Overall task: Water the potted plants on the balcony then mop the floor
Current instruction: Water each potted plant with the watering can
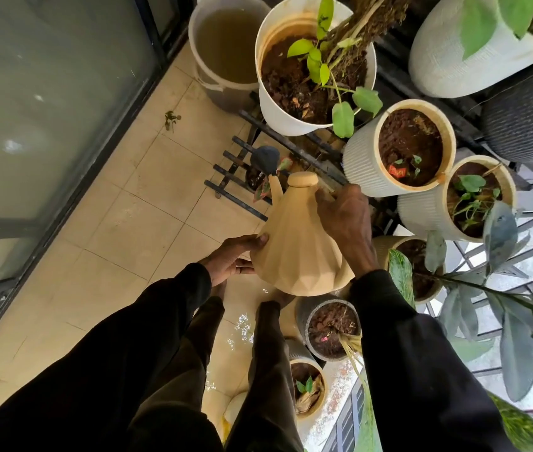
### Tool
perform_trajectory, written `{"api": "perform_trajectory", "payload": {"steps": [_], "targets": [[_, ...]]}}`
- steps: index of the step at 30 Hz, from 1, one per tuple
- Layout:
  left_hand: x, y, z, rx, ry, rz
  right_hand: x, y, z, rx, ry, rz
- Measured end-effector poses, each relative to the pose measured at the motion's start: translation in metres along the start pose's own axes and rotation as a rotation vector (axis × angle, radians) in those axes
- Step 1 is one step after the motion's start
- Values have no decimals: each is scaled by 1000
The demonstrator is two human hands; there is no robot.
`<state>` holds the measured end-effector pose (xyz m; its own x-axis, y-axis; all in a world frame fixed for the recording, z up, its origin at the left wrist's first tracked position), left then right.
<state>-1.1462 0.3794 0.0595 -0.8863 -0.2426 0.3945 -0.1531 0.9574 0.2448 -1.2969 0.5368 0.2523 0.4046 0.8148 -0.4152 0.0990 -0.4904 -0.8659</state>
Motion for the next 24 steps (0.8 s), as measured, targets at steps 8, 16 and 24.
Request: {"api": "perform_trajectory", "payload": {"steps": [8,16,24], "targets": [[12,11,-13,3,12,3,-6,-20,-1,25,-23,-12],[21,18,-28,15,46,34,0,-33,-3,42,-22,5],[22,23,-46,-7,74,83,22,-40,-14,89,-20,66]]}}
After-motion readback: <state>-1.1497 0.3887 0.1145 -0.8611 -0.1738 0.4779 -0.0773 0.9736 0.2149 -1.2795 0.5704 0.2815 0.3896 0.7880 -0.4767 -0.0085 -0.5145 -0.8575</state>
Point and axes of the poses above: each hand's wrist, its own z-axis towards the middle knuckle, its own y-axis out of the palm, x = y × z, the point moved 9 cm from there along z, towards the middle knuckle, and after that the axes turned 13 degrees about x, right-handed, at the moved point
